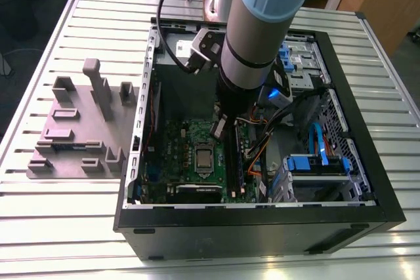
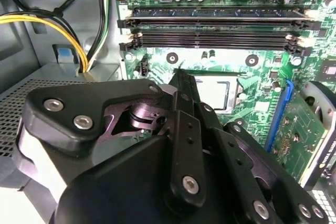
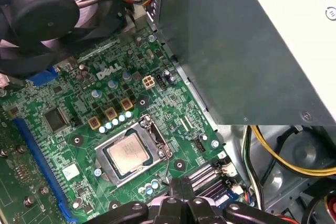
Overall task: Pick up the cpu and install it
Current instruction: 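Install the first cpu locking lever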
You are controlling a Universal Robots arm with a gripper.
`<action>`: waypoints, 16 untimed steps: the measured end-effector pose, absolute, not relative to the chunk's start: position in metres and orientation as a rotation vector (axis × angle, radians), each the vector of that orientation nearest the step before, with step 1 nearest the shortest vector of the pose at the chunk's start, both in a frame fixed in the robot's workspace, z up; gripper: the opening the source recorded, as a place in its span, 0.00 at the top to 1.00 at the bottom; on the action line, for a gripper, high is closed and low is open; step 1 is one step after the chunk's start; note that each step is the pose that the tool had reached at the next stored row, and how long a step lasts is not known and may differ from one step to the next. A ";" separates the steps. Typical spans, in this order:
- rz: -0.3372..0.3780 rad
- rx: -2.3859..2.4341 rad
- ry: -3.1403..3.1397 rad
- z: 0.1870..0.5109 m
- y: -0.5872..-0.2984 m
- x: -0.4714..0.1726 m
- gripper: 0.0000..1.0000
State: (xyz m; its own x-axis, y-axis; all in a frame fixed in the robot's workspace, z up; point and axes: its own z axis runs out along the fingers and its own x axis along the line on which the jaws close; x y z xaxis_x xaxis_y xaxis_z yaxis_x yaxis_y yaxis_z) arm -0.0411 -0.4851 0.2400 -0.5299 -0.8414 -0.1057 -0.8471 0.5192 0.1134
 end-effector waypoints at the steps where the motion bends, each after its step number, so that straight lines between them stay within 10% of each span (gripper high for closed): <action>1: 0.235 -1.505 2.705 0.240 -0.485 -0.042 0.90; 16: 0.236 -1.556 2.676 0.239 -0.492 -0.047 0.90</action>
State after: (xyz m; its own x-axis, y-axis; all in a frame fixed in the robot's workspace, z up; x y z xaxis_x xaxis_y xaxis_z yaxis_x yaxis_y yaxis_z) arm -0.0474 -0.4916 0.2389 -0.4972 -0.8609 -0.1078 -0.8665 0.4863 0.1127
